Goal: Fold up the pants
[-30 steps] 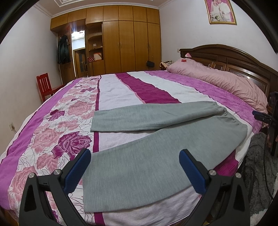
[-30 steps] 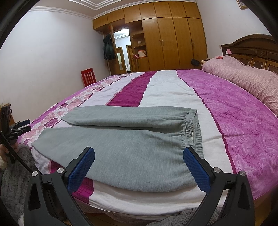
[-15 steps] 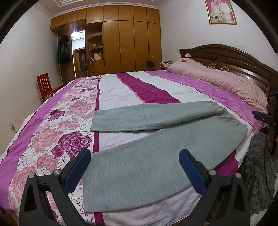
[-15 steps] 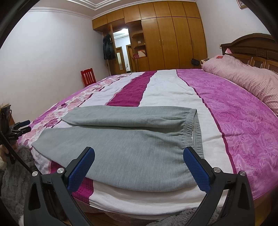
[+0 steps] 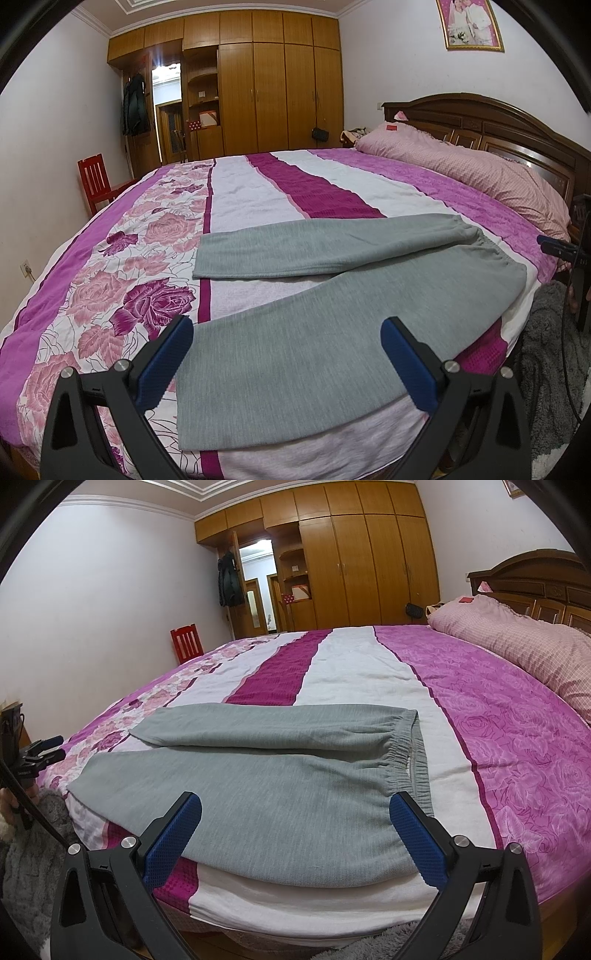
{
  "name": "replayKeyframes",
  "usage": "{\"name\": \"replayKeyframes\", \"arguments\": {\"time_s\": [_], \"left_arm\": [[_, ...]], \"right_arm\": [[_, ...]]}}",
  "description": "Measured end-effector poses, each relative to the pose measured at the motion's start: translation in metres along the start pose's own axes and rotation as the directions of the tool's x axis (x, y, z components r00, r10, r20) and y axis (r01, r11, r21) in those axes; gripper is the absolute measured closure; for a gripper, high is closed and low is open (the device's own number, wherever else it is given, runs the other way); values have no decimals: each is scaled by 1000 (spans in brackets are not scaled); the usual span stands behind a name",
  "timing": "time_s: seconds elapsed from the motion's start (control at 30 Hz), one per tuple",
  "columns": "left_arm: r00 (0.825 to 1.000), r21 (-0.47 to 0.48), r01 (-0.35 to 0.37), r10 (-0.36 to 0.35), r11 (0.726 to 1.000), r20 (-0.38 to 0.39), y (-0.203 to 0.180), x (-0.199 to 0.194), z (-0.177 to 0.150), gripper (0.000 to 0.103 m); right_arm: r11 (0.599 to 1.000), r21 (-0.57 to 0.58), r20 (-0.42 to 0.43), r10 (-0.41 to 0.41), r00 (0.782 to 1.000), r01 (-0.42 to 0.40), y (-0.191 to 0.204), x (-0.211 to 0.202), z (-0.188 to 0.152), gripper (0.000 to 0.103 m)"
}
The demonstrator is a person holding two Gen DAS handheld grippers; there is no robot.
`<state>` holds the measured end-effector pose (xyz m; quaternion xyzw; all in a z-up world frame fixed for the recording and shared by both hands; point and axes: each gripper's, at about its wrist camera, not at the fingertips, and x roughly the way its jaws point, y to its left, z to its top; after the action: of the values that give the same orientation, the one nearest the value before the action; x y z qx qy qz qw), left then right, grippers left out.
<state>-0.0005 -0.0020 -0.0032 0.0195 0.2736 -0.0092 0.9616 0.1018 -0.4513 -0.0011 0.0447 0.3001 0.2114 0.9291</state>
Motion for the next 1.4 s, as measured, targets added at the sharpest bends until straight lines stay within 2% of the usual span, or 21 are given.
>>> {"name": "replayKeyframes", "arguments": {"time_s": [0.33,0.4,0.5,0.53,0.6,0.67,0.7,0.8,0.83,0.9,0.93,1.07,1.17,1.27,1.3,1.33,1.4], "left_arm": [[999,-26,23,-23,999,-23,7,3,0,0],[999,-27,31,-32,999,-34,9,3,2,0],[989,-34,146,-147,989,-13,13,-2,9,0],[987,-29,160,-160,987,-2,13,-3,12,0],[993,1,118,-118,993,1,11,0,23,0],[999,43,54,-54,998,-1,7,8,35,0],[999,52,54,-54,997,-7,5,13,42,0],[997,32,81,-80,996,-23,7,36,63,0],[994,36,108,-107,994,-15,6,43,70,0],[977,27,211,-211,977,-28,8,60,86,0],[970,1,239,-239,971,-36,9,71,95,0],[972,5,224,-223,975,-68,9,110,122,0],[964,-1,241,-240,970,-115,12,149,145,0],[946,12,286,-281,958,-162,9,193,161,0],[946,31,285,-276,958,-173,8,204,165,0],[947,62,271,-254,961,-195,5,222,170,0],[940,102,275,-245,956,-236,-1,249,174,0]], "right_arm": [[999,39,-8,-29,1000,30,-6,2,2,0],[997,73,-4,33,999,-32,-12,1,5,0],[988,85,-6,128,992,-127,-14,3,12,0],[984,65,-7,165,986,-164,-12,4,14,0],[975,1,2,223,975,-223,-1,5,18,0],[952,-92,58,298,953,-292,15,2,23,0],[944,-125,70,317,946,-307,22,3,27,0],[937,-175,30,311,950,-301,40,23,44,0],[940,-179,32,301,953,-291,43,31,51,0],[931,-176,29,330,944,-320,46,46,64,0],[921,-168,25,362,932,-353,46,54,72,0],[882,-140,4,454,891,-449,44,92,103,0],[855,-93,-9,511,859,-510,34,125,127,1],[856,-54,-5,515,857,-515,21,160,151,1],[857,-43,-18,514,858,-514,15,169,156,1],[863,-40,-40,502,864,-504,12,182,163,1],[886,-70,-100,452,887,-459,6,209,174,1]]}}
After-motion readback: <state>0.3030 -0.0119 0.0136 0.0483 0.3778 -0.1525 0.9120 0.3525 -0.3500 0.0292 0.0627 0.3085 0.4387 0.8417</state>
